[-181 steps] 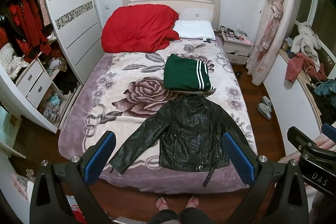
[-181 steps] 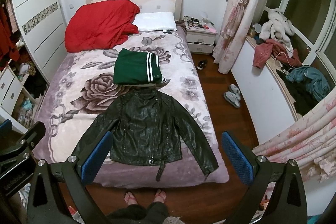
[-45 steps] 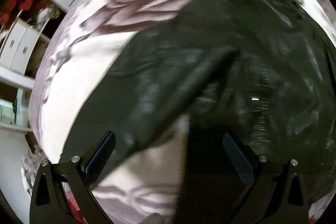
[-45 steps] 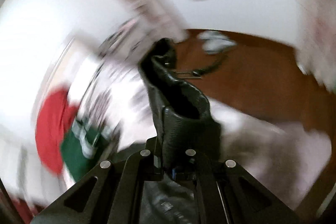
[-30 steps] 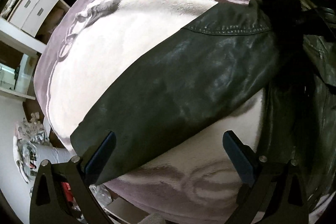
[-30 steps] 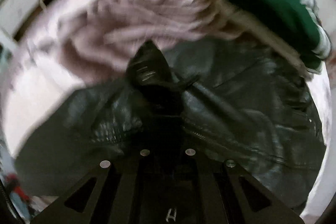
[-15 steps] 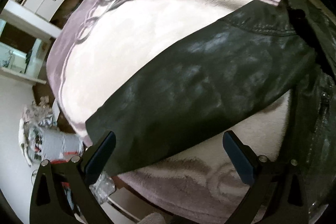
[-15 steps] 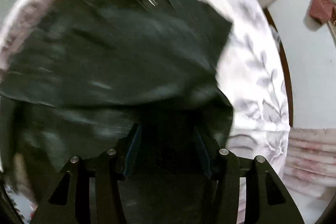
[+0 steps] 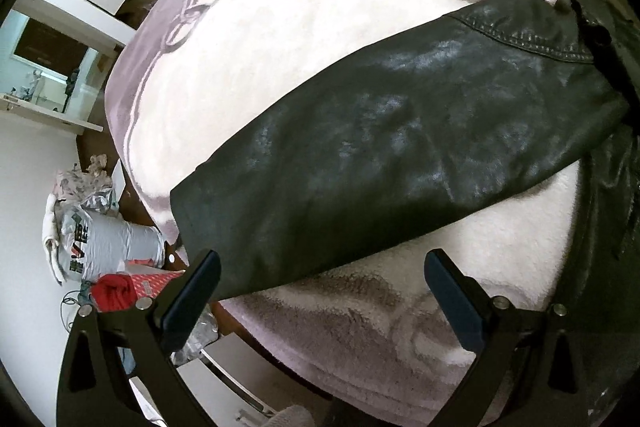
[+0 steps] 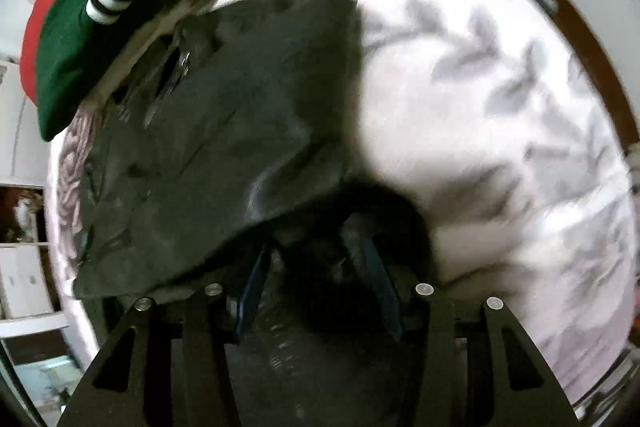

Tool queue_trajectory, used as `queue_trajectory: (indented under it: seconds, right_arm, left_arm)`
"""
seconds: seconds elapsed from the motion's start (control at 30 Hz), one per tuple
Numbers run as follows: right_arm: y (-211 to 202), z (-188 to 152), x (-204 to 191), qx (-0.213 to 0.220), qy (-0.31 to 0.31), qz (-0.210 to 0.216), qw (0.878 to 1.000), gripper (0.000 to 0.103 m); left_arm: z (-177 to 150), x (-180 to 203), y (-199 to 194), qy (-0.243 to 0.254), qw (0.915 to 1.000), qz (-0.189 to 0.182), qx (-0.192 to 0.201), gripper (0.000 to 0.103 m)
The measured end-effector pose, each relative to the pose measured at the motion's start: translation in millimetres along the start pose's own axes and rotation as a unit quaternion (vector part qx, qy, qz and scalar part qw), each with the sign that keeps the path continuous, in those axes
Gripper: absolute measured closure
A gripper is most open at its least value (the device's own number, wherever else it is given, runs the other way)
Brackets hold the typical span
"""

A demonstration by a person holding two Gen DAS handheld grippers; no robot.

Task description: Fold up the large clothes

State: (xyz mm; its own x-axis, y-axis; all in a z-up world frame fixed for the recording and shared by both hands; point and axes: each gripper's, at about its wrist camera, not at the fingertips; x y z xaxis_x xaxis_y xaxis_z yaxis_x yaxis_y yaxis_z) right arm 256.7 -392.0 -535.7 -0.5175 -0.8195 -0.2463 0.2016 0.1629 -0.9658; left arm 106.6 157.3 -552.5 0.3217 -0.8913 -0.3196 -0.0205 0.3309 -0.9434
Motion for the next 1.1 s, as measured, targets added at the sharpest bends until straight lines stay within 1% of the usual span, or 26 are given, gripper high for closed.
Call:
queue_trajectory:
  seconds: [0.03, 0.07, 0.1, 0.13, 0.17, 0.23, 0.27, 0.3, 0.33, 0.37, 0.4, 0.43, 0.5, 0.53, 0.6, 0.7, 0.73, 0.77, 0.8, 0.83, 0.87, 0.9, 0.93, 1.0, 1.03, 1.1]
  right_arm:
    - [-4.1, 4.4, 1.4, 0.023, -0.007, -0.038, 0.999, 0.051]
    - [-7.3, 10.7, 4.6, 0.039, -0.006, -0.055, 0.998, 0.052]
    - [-10.6, 17.4, 11.2, 0.06, 0.0, -0.071, 0.996, 0.059]
    - [-11.1, 25.3, 19.8, 0.08, 0.008, -0.115, 0.99, 0.061]
    - [-8.6, 31.1, 26.3, 0.081, 0.012, -0.131, 0.988, 0.061]
    - [2.4, 38.0, 37.8, 0.045, 0.023, -0.129, 0.99, 0.061]
    - [-0.9, 38.4, 37.2, 0.036, 0.027, -0.114, 0.992, 0.061]
    - [-11.7, 36.5, 32.6, 0.037, 0.02, -0.08, 0.996, 0.06]
    - [-22.9, 29.1, 19.0, 0.039, -0.014, -0.055, 0.998, 0.06]
    - [-30.5, 16.8, 2.2, 0.039, -0.064, -0.061, 0.995, 0.06]
    - [-31.5, 8.0, -5.6, 0.036, -0.091, -0.074, 0.992, 0.06]
    - [-25.9, -4.8, -14.9, 0.02, -0.123, -0.098, 0.987, 0.06]
    - [-11.3, -21.0, -18.3, 0.003, -0.148, -0.123, 0.981, 0.06]
    - [-2.3, -25.1, -17.9, 0.004, -0.153, -0.131, 0.98, 0.06]
    - [10.6, -20.8, -21.0, 0.01, -0.15, -0.125, 0.981, 0.06]
    - [20.2, -16.4, -28.8, 0.036, -0.154, -0.136, 0.978, 0.061]
    - [19.7, -14.2, -25.0, 0.046, -0.128, -0.13, 0.982, 0.061]
    - [15.0, -12.4, -19.1, 0.053, -0.096, -0.111, 0.988, 0.061]
    - [8.8, -8.6, -12.7, 0.069, -0.068, -0.102, 0.99, 0.063]
    - [2.2, -8.5, -5.6, 0.085, -0.046, -0.098, 0.99, 0.063]
    - [-5.1, -8.9, 4.1, 0.108, -0.023, -0.102, 0.989, 0.063]
    - [-5.8, -7.2, 10.8, 0.116, -0.01, -0.107, 0.987, 0.063]
    - [-1.4, -2.3, 20.3, 0.107, 0.003, -0.111, 0.988, 0.063]
    - [19.5, 3.7, 27.2, 0.05, 0.006, -0.111, 0.993, 0.063]
    - [25.3, 3.2, 24.2, 0.029, -0.006, -0.122, 0.992, 0.063]
    - [19.7, -1.2, 10.5, 0.027, -0.042, -0.151, 0.987, 0.061]
  left_arm:
    - [0.3, 0.8, 0.3, -0.002, 1.0, 0.002, 0.0, 0.0]
    - [1.1, 1.1, 1.8, -0.005, 1.0, 0.005, 0.0, 0.0]
    - [1.7, 0.6, 4.0, -0.01, 0.9999, 0.007, -0.002, 0.0]
    - [2.3, -1.1, 6.9, -0.017, 0.9998, 0.005, -0.006, 0.0]
    - [1.9, -3.7, 10.5, -0.027, 0.9996, 0.002, -0.012, 0.0]
    - [-0.4, -8.8, 15.5, -0.042, 0.9988, -0.005, -0.023, 0.0]
    - [-2.3, -12.3, 18.0, -0.049, 0.9983, -0.008, -0.03, 0.0]
    - [-3.9, -14.9, 19.0, -0.053, 0.998, -0.008, -0.033, 0.0]
    - [-6.0, -16.6, 19.5, -0.054, 0.9979, -0.007, -0.035, 0.0]
    - [-7.9, -17.3, 20.0, -0.052, 0.998, -0.004, -0.035, 0.0]
    - [-10.1, -17.5, 21.0, -0.049, 0.9981, -0.002, -0.037, 0.0]
    - [-12.2, -17.0, 22.5, -0.047, 0.9982, 0.0, -0.038, 0.0]
    - [-15.0, -16.0, 26.4, -0.044, 0.9981, 0.002, -0.044, 0.0]
    - [-15.4, -15.8, 27.8, -0.045, 0.9979, 0.002, -0.047, 0.0]
    - [-13.9, -16.4, 27.6, -0.05, 0.9977, 0.0, -0.047, 0.0]
    - [-11.1, -15.1, 26.3, -0.047, 0.9982, 0.004, -0.038, 0.0]
    - [-10.5, -15.0, 26.8, -0.045, 0.9983, 0.005, -0.037, 0.0]
    - [-9.8, -15.7, 28.0, -0.046, 0.9982, 0.004, -0.038, 0.0]
    - [-9.6, -17.2, 29.2, -0.049, 0.998, 0.002, -0.04, 0.0]
    - [-9.7, -18.4, 29.5, -0.052, 0.9978, 0.0, -0.041, 0.0]
    - [-9.7, -21.4, 30.8, -0.057, 0.9974, -0.002, -0.043, 0.0]
    - [-10.2, -24.2, 32.2, -0.062, 0.9971, -0.003, -0.044, 0.0]
    - [-10.4, -27.5, 33.7, -0.068, 0.9966, -0.008, -0.046, 0.0]
    - [-12.1, -34.0, 37.5, -0.082, 0.9951, -0.023, -0.051, 0.0]
    - [-13.1, -34.6, 38.3, -0.089, 0.9941, -0.033, -0.052, 0.0]
    - [-17.2, -42.3, 39.7, -0.113, 0.99, -0.063, -0.056, 0.0]
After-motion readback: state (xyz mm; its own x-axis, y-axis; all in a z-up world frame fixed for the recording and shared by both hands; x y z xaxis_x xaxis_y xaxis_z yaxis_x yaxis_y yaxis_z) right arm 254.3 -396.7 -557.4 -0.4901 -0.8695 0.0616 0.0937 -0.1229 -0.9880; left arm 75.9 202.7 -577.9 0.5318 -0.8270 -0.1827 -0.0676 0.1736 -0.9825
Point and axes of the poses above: each gripper's, at about its wrist camera, not at the fingertips, and y roughly the way its jaws point, x to its right, z to its top, and after that the axes turned 8 degrees about y, right-handed
